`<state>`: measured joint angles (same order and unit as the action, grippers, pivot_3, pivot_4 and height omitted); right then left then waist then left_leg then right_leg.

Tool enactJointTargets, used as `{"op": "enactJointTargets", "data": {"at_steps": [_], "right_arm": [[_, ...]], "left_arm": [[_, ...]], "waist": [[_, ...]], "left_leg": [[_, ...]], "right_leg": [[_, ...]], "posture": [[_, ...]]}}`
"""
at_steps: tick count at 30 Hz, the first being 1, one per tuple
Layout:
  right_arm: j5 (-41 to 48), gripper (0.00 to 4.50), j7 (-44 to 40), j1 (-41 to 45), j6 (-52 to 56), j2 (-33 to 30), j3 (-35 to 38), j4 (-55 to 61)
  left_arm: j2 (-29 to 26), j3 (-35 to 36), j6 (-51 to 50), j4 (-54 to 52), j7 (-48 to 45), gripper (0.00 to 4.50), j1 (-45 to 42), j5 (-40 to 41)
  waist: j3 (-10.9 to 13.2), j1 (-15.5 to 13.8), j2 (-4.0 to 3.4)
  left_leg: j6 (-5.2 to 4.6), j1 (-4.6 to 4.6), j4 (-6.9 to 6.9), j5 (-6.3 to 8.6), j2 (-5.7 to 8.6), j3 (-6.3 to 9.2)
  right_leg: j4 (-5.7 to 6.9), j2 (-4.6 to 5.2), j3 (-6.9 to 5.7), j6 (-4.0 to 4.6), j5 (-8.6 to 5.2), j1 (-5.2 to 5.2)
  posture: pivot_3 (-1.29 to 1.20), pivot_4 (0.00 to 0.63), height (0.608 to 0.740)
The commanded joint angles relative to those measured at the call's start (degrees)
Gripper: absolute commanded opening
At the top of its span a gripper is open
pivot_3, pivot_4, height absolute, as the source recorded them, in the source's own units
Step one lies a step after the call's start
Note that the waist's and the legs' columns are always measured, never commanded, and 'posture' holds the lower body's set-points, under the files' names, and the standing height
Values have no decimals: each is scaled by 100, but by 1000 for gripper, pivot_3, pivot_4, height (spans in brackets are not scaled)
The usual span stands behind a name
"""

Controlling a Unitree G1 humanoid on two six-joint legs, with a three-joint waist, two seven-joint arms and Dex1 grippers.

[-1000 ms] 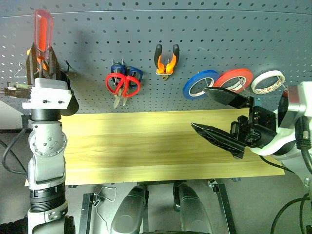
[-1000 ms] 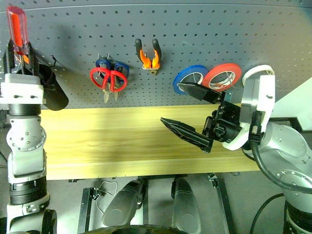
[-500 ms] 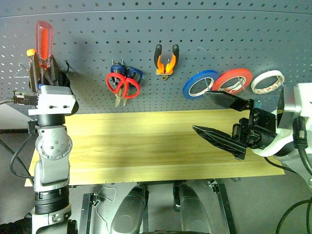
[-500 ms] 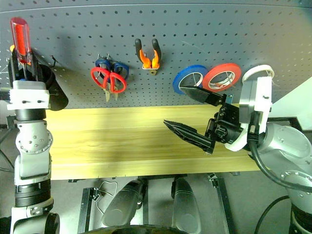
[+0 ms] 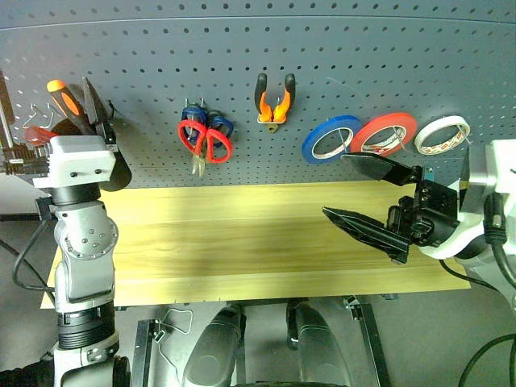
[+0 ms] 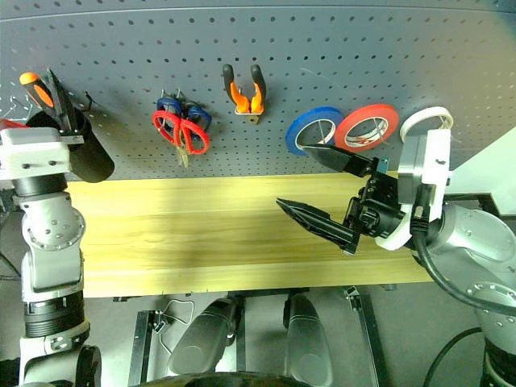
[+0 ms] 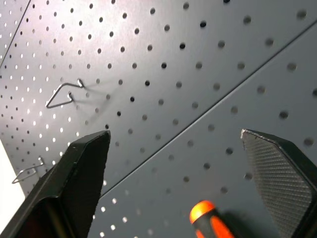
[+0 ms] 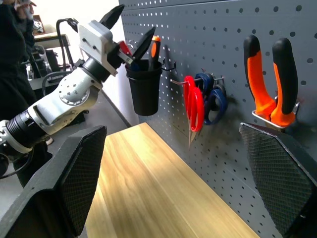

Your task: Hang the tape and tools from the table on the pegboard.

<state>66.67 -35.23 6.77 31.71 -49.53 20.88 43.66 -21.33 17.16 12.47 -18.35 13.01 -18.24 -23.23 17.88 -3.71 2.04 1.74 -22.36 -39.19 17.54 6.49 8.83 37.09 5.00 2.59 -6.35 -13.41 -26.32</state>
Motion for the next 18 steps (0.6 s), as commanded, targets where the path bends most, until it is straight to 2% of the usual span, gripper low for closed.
{"op": "enactJointTargets", "data": {"at_steps": [1, 4, 9, 13, 18], "right_arm": [[-91, 4500, -43, -18, -101, 50, 39, 92], [-288, 4500, -63, -17, -151, 166, -126, 76], [-665, 4500, -182, -19, -265, 390, -358, -46], [-898, 4500, -259, -103, -380, 581, -461, -100], [-1118, 4500, -271, -322, -481, 884, -672, -64]], "left_arm": [[120, -533, -503, -717, -606, 4442, -335, 250], [299, -1112, -1340, -1200, -1379, 4442, -678, 666], [488, -1641, -2442, -1992, -2381, 4442, -1102, 1726], [388, -2128, -2697, -2495, -3032, 4442, -758, 2198], [311, -2717, -3084, -2536, -3687, 4442, -64, 2871]], "waist": [[-5, -12, 8], [-18, -1, 13], [-66, 14, 14], [-163, 9, 7], [-256, -3, 9]], "left_leg": [[0, -1, -1, 0, 1, 1], [-1, 0, -2, 0, 1, -8], [-1, 0, -1, 0, -5, -20], [-3, 3, 0, 1, -7, -35], [-1, 11, -2, 0, -11, -42]], "right_leg": [[-1, 1, -2, -1, 1, 1], [0, 1, -1, -2, 2, 1], [2, -3, -1, -1, 4, -7], [0, -4, 2, 0, 4, -8], [-1, -9, 5, 3, 16, 0]], "posture": [[16, 256, 727], [31, 243, 727], [55, 218, 727], [63, 208, 727], [66, 184, 727]]}}
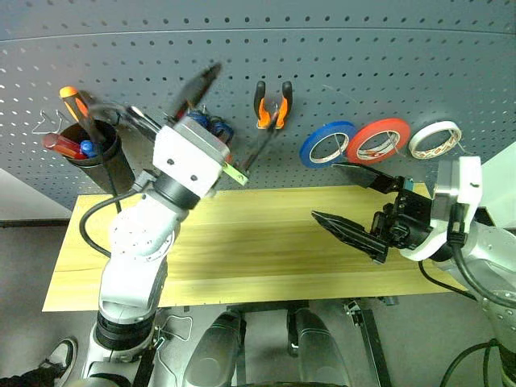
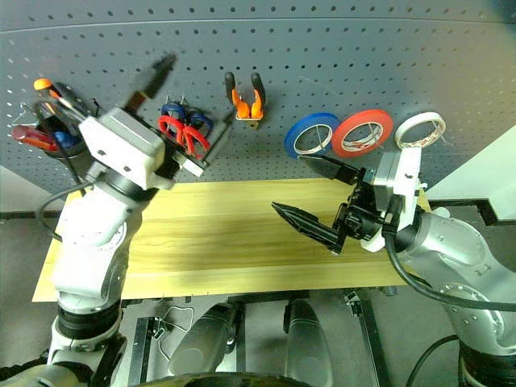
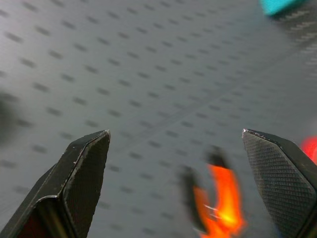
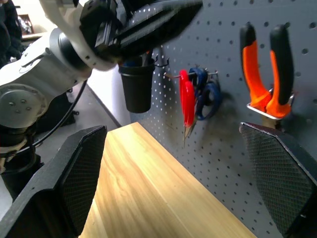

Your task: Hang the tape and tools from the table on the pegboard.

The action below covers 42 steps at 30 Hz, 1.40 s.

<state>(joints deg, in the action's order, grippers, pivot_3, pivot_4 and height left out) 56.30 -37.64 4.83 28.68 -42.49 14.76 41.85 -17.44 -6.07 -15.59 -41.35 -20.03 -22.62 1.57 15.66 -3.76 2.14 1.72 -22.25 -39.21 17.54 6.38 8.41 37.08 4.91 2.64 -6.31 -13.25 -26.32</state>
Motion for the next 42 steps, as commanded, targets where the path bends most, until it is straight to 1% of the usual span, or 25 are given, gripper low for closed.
{"op": "enactJointTargets", "data": {"at_steps": [1, 3, 4, 6, 7, 8, 10, 11, 13, 16, 17, 18, 21, 22, 23, 25, 26, 28, 29, 30, 32, 34, 37, 39, 42], "right_arm": [[-120, 4500, -34, -151, -200, 244, -117, 102], [-333, 4500, -27, -343, -240, 408, -376, 142], [-517, 4500, -31, -448, -274, 473, -537, 137], [-827, 4500, -7, -646, -386, 619, -785, 106], [-1155, 4500, 106, -778, -502, 753, -968, 51], [-1496, 4500, 197, -872, -621, 855, -1152, -29], [-2301, 4500, 518, -1140, -870, 1111, -1592, -273], [-2656, 4500, 702, -1260, -1029, 1273, -1763, -432], [-3099, 4500, 1081, -1580, -1373, 1724, -1931, -703], [-3555, 4500, 1395, -2324, -1820, 2112, -1869, -929], [-3602, 4500, 1491, -2554, -1923, 2237, -1792, -1008], [-3619, 4500, 1532, -2770, -2032, 2344, -1730, -1120], [-3908, 4500, 1597, -3237, -2497, 2531, -1659, -1622], [-3855, 4500, 1562, -3350, -2565, 2602, -1626, -1739], [-3795, 4500, 1523, -3440, -2619, 2651, -1600, -1835], [-3911, 4500, 1521, -3523, -2710, 2667, -1597, -2034], [-3922, 4500, 1479, -3532, -2734, 2666, -1604, -2154], [-3714, 4500, 1218, -3603, -2713, 2604, -1570, -2301], [-3578, 4500, 1059, -3650, -2656, 2549, -1551, -2312], [-3458, 4500, 951, -3672, -2556, 2510, -1525, -2317], [-3293, 4500, 779, -3672, -2344, 2441, -1536, -2300], [-3151, 4500, 654, -3635, -2201, 2410, -1565, -2193], [-3022, 4500, 509, -3521, -2034, 2368, -1600, -2122], [-3031, 4500, 431, -3460, -2019, 2360, -1625, -2170], [-3095, 4500, 204, -3493, -2220, 2363, -1635, -2458]], "left_arm": [[-124, -482, -322, -149, -473, 4442, 499, 410], [-343, -732, -227, 216, -806, 4442, 1122, 478], [-403, -777, -416, 368, -992, 4442, 1429, 715], [-457, -731, -291, 667, -1050, 4442, 1818, 753], [-483, -693, -467, 886, -957, 4442, 2022, 687], [-565, -713, -400, 1143, -868, 4442, 2161, 457], [-878, -711, 17, 1776, -696, 4442, 2562, -94], [-996, -637, 274, 2066, -565, 4442, 2763, -305], [-1048, -351, 653, 2396, -519, 4442, 3202, -184], [-976, 285, 1047, 2588, -471, 4442, 3921, 210], [-905, 484, 1057, 2593, -491, 4442, 4110, 411], [-851, 593, 1069, 2631, -427, 4442, 4227, 432], [-519, 788, 1004, 2630, -386, 4442, 4392, 764], [-365, 858, 890, 2610, -329, 4442, 4422, 903], [-307, 847, 833, 2606, -364, 4442, 4471, 943], [-326, 747, 965, 2659, -528, 4442, 4540, 856], [-313, 720, 1007, 2722, -546, 4442, 4528, 822], [-187, 730, 865, 2863, -532, 4442, 4340, 941], [-131, 741, 827, 2928, -515, 4442, 4227, 977], [-121, 722, 859, 2987, -527, 4442, 4140, 948], [-122, 686, 963, 3123, -545, 4442, 4028, 849], [-147, 590, 963, 3202, -689, 4442, 4004, 857], [-144, 441, 912, 3182, -844, 4442, 4029, 894], [-142, 372, 950, 3187, -878, 4442, 4032, 857], [-148, 382, 997, 3251, -933, 4442, 4029, 899]], "waist": [[-61, 4, -6], [-125, 15, -10], [-167, 18, -20], [-266, 16, -45], [-276, 8, -55], [-297, 0, -59], [-380, 6, -75], [-430, 14, -85], [-529, 51, -118], [-660, 61, -133], [-737, 21, -133], [-802, -5, -125], [-945, -60, -143], [-986, -61, -155], [-1020, -62, -170], [-1083, -1, -213], [-1117, 27, -241], [-1183, 140, -313], [-1205, 156, -336], [-1223, 154, -333], [-1246, 155, -301], [-1264, 151, -288], [-1309, 128, -263], [-1339, 107, -260], [-1358, 10, -261]], "left_leg": [[0, 1, 0, 0, 0, -2], [-2, 9, 1, 1, -2, -11], [-2, 13, 3, 2, -12, -19], [-6, 31, 13, 4, -17, -31], [-6, 39, 14, 4, -19, -32], [-12, 54, 14, 7, -19, -32], [-38, 106, 16, 23, -23, -29], [-40, 128, 24, 24, -29, -29], [-48, 201, 55, 31, -44, -29], [-58, 208, 64, 37, -40, -29], [-59, 200, 64, 37, -37, -29], [-62, 194, 69, 39, -36, -30], [-63, 208, 93, 40, -31, -30], [-64, 219, 93, 40, -31, -32], [-64, 236, 96, 41, -31, -32], [-59, 286, 113, 55, -39, -32], [-56, 295, 116, 64, -65, -28], [-52, 282, 116, 67, -124, -33], [-52, 267, 121, 68, -155, -26], [-52, 255, 123, 68, -189, -44], [-45, 279, 121, 71, -188, -78], [-29, 299, 121, 94, -189, -89], [-37, 299, 118, 110, -186, -97], [-32, 296, 112, 115, -186, -96], [-33, 296, 114, 119, -186, -96]], "right_leg": [[-2, -1, 2, 0, 0, 1], [1, -14, 18, -1, 1, 3], [-2, -24, 24, 1, 3, 2], [-4, -28, 33, 1, 3, 11], [-4, -30, 34, 1, 3, 19], [-3, -30, 34, 2, 3, 35], [-17, -36, 28, 6, 5, 97], [-39, -42, 26, 5, 4, 125], [-92, -52, 24, 8, 2, 206], [-104, -47, 26, -14, -11, 211], [-104, -45, 27, 2, 4, 203], [-103, -44, 27, -2, 3, 192], [-106, -38, 27, -6, -1, 199], [-106, -38, 27, -7, -2, 211], [-111, -38, 27, -27, -17, 232], [-136, -42, 27, -23, -41, 324], [-182, -61, 16, -20, -43, 359], [-263, -111, -6, -16, -41, 383], [-324, -143, -23, -14, -38, 404], [-342, -144, -36, -13, -38, 406], [-294, -119, -21, -13, -39, 404], [-265, -119, -12, -12, -39, 397], [-202, -122, -3, 2, -44, 350], [-178, -126, 0, 21, -36, 304], [-172, -127, 0, 24, -39, 301]], "posture": [[67, 180, 727], [64, 163, 727], [62, 150, 727], [59, 136, 727], [69, 127, 727], [74, 117, 727], [71, 103, 727], [72, 97, 727], [87, 82, 727], [103, 52, 727], [109, 46, 727], [115, 38, 727], [122, 23, 727], [122, 14, 727], [117, 5, 727], [100, 0, 727], [89, 0, 727], [87, 0, 727], [85, 0, 727], [82, 0, 727], [83, 0, 727], [81, 0, 727], [86, 0, 727], [89, 0, 727], [94, 0, 727]]}}
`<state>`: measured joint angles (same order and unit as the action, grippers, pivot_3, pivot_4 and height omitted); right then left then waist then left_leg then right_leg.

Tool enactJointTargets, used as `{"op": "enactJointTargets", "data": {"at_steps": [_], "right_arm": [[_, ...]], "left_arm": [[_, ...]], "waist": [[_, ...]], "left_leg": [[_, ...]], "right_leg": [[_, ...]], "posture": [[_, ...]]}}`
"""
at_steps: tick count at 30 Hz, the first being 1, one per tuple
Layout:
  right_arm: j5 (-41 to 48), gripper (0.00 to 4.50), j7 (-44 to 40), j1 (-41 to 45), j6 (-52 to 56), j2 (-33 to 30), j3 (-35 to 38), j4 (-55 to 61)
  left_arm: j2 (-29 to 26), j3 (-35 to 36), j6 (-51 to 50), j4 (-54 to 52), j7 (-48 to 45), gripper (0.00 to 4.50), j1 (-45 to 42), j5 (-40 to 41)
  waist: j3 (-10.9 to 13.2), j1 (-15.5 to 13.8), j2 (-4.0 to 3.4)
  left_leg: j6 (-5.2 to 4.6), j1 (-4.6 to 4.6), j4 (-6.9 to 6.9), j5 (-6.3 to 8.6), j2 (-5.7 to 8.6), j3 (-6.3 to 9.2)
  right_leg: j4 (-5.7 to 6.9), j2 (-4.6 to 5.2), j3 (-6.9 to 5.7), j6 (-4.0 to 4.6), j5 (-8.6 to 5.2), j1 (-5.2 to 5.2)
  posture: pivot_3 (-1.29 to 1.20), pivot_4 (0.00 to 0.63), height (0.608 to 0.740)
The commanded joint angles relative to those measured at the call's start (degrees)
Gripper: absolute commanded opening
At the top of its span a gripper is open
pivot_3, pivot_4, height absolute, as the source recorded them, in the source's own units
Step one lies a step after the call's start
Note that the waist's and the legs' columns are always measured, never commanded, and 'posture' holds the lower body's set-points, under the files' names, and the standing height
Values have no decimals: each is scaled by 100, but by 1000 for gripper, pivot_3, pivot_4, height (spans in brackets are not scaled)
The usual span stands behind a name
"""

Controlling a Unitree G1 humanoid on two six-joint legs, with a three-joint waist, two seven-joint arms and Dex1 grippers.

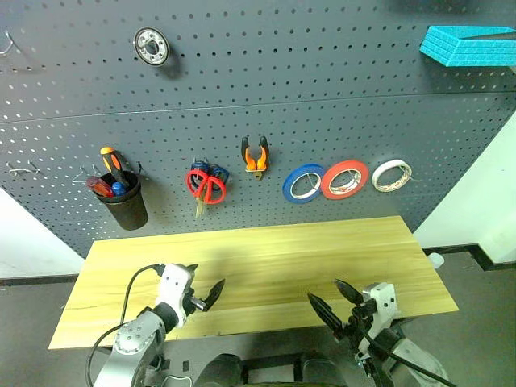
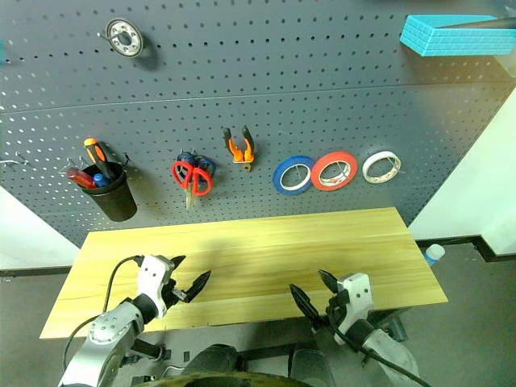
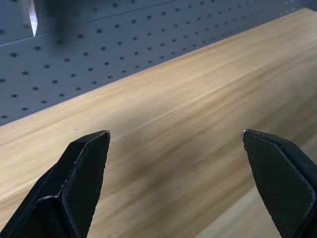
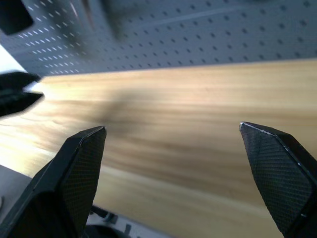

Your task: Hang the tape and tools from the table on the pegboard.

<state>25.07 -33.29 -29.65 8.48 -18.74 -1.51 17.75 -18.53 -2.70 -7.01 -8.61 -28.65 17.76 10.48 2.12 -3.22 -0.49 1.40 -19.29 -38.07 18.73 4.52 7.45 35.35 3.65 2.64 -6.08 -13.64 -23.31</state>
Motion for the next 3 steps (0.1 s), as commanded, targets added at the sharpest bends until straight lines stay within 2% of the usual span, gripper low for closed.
{"op": "enactJointTargets", "data": {"at_steps": [1, 3], "right_arm": [[3, 4500, -321, -83, -298, -11, 14, -173], [-3, 4500, -441, -111, -425, -5, 76, -340]], "left_arm": [[-39, 76, 188, 19, -90, 4442, 0, 34], [-27, 127, 191, 52, -127, 4442, 32, 108]], "waist": [[-8, -64, 8], [-10, -83, 11]], "left_leg": [[-1, 2, 0, 1, 0, -1], [-3, 10, 0, 2, 0, -1]], "right_leg": [[-2, 0, 0, 0, -1, 3], [-10, -1, -2, -4, -26, 19]], "posture": [[96, 0, 727], [98, 0, 727]]}}
